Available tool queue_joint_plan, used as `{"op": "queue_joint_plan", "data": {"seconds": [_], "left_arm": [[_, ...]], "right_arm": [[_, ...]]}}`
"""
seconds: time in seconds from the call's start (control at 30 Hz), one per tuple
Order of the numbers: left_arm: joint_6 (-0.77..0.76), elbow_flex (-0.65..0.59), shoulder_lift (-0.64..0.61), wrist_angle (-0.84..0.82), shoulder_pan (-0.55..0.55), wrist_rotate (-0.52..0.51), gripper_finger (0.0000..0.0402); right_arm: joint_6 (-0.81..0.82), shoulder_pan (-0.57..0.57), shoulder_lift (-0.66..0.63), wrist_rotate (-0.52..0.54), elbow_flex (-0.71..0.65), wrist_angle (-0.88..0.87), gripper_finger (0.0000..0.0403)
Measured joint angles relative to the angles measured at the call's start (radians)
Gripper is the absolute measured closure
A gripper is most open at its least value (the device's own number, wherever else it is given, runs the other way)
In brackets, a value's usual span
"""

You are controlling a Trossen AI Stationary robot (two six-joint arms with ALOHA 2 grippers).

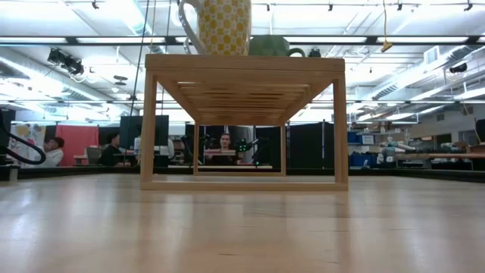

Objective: Place coffee mugs
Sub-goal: Put the blue cup on the shelf aligned with the other green cup

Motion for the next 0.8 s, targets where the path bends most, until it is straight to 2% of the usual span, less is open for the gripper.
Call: {"op": "queue_joint_plan", "data": {"seconds": [0.17,0.47,0.63,0.8], "left_arm": [[0.000,0.000,0.000,0.000,0.000,0.000,0.0178],[0.000,0.000,0.000,0.000,0.000,0.000,0.0178],[0.000,0.000,0.000,0.000,0.000,0.000,0.0178],[0.000,0.000,0.000,0.000,0.000,0.000,0.0178]], "right_arm": [[-0.152,-0.038,0.000,0.006,0.000,0.000,0.0382],[-0.609,-0.173,0.000,0.033,0.000,-0.001,0.0365],[-0.991,-0.266,-0.002,0.052,0.002,0.000,0.0381],[-1.460,-0.336,-0.003,0.116,0.003,0.018,0.0370]]}}
